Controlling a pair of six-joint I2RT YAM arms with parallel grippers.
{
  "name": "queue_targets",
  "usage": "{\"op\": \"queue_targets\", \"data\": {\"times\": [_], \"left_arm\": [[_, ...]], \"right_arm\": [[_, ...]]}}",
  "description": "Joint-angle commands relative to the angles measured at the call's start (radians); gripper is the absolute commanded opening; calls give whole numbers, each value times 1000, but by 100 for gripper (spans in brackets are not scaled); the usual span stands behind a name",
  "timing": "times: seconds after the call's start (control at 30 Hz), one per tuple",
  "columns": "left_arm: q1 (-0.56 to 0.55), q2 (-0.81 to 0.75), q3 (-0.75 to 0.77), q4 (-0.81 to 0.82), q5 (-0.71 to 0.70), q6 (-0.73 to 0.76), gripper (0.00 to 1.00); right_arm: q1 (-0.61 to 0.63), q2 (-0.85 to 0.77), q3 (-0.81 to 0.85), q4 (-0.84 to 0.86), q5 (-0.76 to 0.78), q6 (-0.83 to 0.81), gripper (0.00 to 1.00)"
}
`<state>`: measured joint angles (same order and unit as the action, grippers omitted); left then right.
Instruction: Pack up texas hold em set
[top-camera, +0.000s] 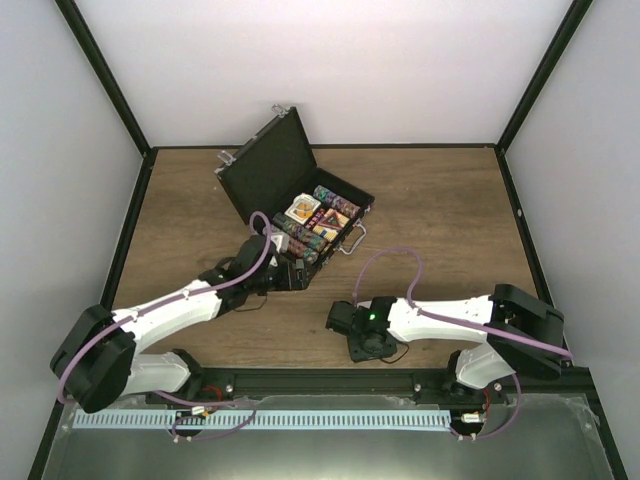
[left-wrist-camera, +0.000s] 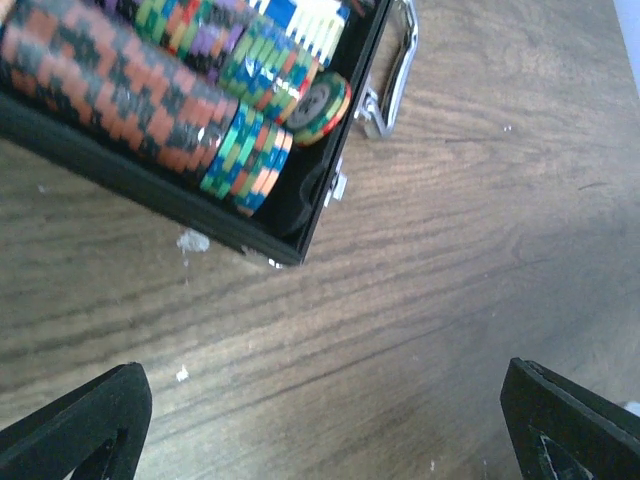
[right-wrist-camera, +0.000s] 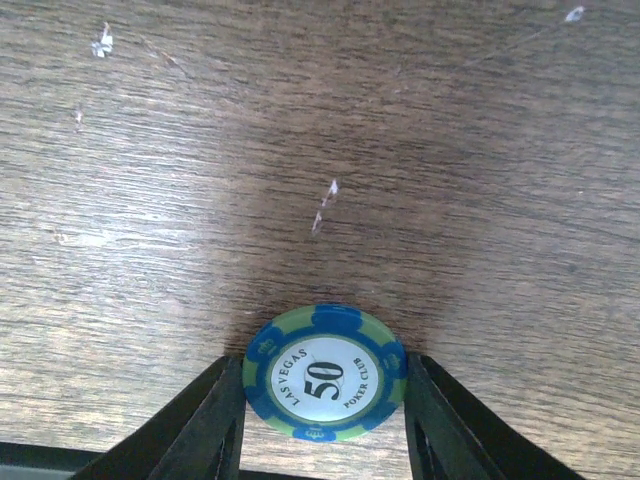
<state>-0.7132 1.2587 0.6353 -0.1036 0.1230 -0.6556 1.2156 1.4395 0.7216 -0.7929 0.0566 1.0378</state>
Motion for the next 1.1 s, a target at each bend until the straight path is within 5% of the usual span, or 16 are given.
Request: {"op": "queue_targets", "data": {"times": [0.0, 0.5, 1.07], "left_arm": [[2, 0, -52, 96, 102, -83, 97], [2, 198, -63, 344, 423, -172, 66], [-4, 415, -15, 502, 674, -197, 49]], "right_arm": [[13, -13, 23, 28, 46, -26, 43], [-48, -29, 83, 224, 143, -253, 44], [-80, -49, 91, 338, 140, -324, 44]]}}
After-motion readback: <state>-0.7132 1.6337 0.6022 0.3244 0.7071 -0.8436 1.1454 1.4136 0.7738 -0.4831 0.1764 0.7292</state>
